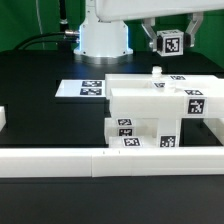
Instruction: Assemble chair
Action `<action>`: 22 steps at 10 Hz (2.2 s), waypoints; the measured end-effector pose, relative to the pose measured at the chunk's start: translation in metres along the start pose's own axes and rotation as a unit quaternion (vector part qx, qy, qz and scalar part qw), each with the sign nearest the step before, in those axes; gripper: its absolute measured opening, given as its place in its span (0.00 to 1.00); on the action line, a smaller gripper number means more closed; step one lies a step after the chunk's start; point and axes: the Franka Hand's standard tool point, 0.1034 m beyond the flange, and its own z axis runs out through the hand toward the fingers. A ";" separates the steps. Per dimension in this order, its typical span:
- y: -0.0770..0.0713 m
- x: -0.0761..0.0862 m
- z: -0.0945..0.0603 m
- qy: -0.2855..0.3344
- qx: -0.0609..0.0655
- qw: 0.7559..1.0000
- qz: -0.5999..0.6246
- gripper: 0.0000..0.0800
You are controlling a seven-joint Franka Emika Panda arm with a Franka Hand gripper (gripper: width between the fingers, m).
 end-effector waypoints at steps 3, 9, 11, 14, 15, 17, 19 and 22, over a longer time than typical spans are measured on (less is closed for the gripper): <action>0.000 0.034 0.012 0.010 -0.014 0.999 -0.041 0.36; 0.015 0.061 0.011 0.019 -0.020 0.997 -0.068 0.36; 0.023 0.058 0.017 0.014 -0.021 0.998 -0.052 0.36; 0.019 0.053 0.020 0.010 -0.020 0.999 -0.028 0.36; 0.017 0.052 0.021 0.009 -0.019 1.000 -0.022 0.36; 0.018 0.052 0.022 0.009 -0.019 1.000 -0.018 0.36; 0.017 0.052 0.023 0.011 -0.020 1.000 -0.017 0.36; 0.020 0.056 0.026 0.037 -0.027 0.999 -0.020 0.36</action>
Offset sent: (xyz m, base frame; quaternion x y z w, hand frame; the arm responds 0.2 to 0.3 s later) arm 0.0000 0.0000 0.0000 0.0000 0.0000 0.0000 1.0000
